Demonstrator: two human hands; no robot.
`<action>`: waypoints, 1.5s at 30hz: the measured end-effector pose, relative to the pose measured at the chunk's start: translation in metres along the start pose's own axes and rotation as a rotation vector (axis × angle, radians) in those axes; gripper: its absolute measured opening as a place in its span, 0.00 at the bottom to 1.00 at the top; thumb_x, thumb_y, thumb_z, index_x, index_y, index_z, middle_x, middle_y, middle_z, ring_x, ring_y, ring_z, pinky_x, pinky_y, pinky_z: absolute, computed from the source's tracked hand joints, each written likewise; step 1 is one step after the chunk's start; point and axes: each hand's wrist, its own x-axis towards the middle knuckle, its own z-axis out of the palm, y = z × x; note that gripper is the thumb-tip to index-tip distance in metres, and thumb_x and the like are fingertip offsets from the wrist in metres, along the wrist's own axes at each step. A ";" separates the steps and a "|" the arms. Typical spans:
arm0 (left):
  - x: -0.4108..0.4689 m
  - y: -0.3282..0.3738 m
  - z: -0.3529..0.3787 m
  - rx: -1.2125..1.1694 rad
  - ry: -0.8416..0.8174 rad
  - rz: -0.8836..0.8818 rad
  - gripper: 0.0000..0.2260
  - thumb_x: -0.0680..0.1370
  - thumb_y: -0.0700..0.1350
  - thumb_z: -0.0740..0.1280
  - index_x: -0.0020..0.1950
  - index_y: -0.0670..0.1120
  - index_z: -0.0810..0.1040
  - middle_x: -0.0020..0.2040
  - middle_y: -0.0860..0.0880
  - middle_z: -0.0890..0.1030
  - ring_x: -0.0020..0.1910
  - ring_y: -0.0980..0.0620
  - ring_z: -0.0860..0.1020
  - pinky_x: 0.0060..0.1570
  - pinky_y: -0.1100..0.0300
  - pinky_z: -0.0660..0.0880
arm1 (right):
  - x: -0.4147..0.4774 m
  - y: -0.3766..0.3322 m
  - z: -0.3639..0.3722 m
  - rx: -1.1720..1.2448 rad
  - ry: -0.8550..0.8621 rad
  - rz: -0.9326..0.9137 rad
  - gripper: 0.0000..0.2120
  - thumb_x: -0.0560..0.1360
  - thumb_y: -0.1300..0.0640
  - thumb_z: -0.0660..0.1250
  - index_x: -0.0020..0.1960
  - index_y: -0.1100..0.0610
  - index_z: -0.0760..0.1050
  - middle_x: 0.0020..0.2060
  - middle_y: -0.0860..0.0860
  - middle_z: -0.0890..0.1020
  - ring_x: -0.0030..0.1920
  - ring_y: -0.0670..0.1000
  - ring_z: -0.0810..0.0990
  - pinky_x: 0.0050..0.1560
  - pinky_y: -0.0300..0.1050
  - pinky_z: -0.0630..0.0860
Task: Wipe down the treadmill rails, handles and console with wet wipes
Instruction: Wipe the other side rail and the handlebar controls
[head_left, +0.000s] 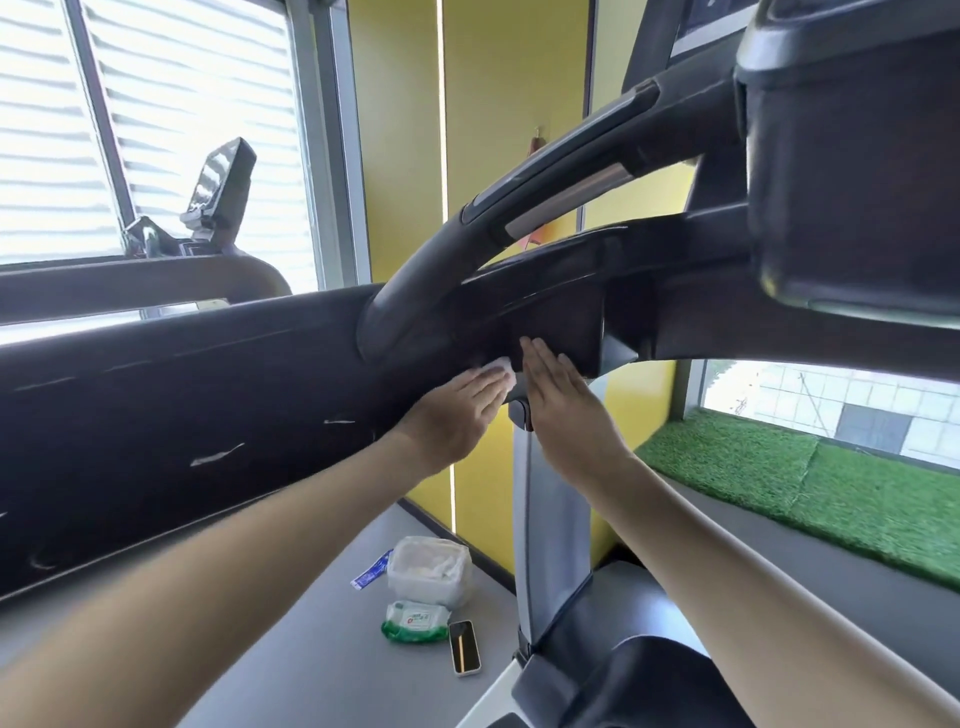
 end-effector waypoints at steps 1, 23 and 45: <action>-0.009 -0.005 -0.002 -0.029 -0.010 0.032 0.26 0.78 0.41 0.43 0.72 0.40 0.67 0.72 0.43 0.68 0.72 0.48 0.67 0.71 0.56 0.62 | 0.000 0.000 -0.001 0.014 0.004 0.011 0.26 0.68 0.60 0.59 0.64 0.64 0.75 0.67 0.59 0.73 0.68 0.56 0.72 0.68 0.48 0.68; 0.003 0.018 -0.017 0.112 -0.185 -0.002 0.23 0.83 0.45 0.45 0.77 0.37 0.51 0.78 0.41 0.54 0.77 0.46 0.53 0.74 0.53 0.50 | 0.002 -0.014 0.012 -0.156 0.020 0.044 0.23 0.72 0.56 0.59 0.65 0.60 0.76 0.68 0.57 0.73 0.68 0.54 0.72 0.66 0.49 0.69; -0.067 -0.010 -0.052 0.522 -0.121 -0.141 0.26 0.82 0.45 0.45 0.72 0.26 0.52 0.72 0.25 0.52 0.73 0.28 0.51 0.74 0.40 0.45 | 0.020 -0.044 -0.060 0.035 0.085 0.182 0.29 0.75 0.63 0.37 0.74 0.68 0.56 0.73 0.64 0.61 0.74 0.62 0.60 0.74 0.54 0.57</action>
